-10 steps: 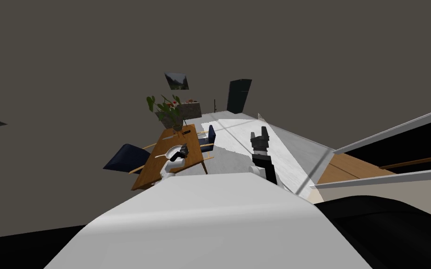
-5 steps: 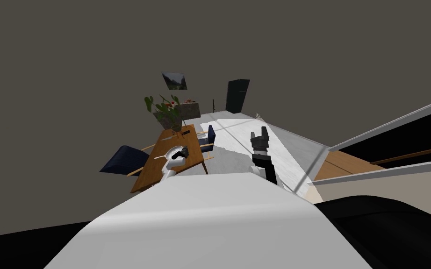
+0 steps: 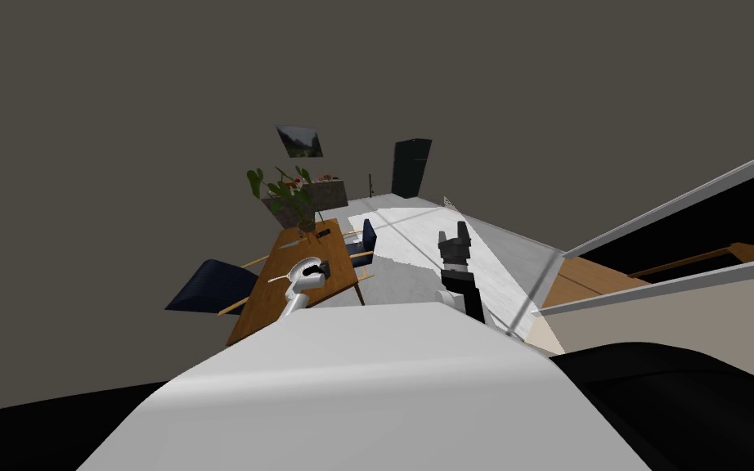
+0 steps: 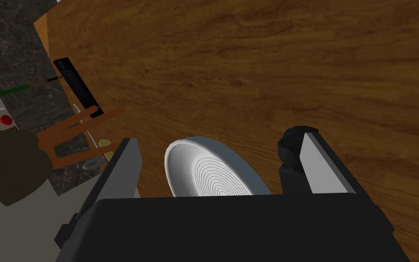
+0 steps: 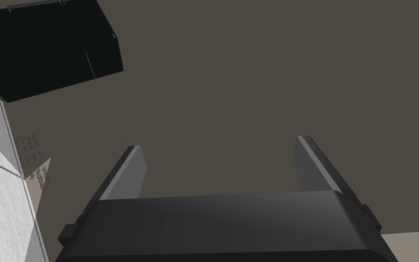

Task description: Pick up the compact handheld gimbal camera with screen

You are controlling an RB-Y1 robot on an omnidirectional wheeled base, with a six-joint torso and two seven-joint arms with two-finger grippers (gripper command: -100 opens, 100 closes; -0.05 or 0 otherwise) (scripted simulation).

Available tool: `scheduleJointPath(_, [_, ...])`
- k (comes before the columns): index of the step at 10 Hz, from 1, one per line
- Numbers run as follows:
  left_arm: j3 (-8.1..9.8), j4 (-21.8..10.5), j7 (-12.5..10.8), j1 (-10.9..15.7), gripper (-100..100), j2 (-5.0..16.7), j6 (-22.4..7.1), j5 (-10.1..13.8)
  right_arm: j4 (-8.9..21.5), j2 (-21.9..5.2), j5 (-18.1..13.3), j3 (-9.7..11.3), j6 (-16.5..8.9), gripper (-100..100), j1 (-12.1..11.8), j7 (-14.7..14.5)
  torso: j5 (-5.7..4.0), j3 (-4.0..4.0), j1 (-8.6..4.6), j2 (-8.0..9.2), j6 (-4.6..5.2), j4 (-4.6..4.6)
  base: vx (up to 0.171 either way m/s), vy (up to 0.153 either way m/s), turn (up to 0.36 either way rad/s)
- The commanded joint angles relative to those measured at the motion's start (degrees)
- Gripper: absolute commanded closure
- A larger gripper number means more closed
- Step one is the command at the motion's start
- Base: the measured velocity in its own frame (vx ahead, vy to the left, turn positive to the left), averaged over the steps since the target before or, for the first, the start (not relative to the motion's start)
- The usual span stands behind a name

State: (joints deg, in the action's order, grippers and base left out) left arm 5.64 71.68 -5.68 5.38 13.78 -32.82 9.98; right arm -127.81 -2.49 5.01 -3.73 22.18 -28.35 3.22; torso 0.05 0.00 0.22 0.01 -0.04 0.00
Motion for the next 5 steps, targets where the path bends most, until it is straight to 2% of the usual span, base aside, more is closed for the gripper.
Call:
scheduleJointPath(1, [0.19, -2.9, 0.4, 1.6, -100, 0.5, -2.6, 0.4, 0.0, 0.0, 0.0, 0.0, 0.0, 0, 0.0, 0.0, 0.00, 0.00, 0.00, 0.00, 0.00, 0.00, -0.011, 0.047, -0.055])
scheduleJointPath(2, [0.19, -3.0, 0.4, 1.6, -100, 0.5, -2.6, 0.4, 0.0, 0.0, 0.0, 0.0, 0.0, 0, 0.0, 0.0, -0.01, 0.00, -0.02, 0.01, 0.02, 0.00, -0.007, 0.041, -0.036])
scheduleJointPath(5, [0.51, -8.7, 1.6, 4.5, -100, 1.5, -7.3, 1.3, 0.0, 0.0, 0.0, 0.0, 0.0, 0, 0.0, 0.0, 0.01, 0.00, 0.06, -0.01, 0.02, 0.00, -0.004, 0.070, -0.097])
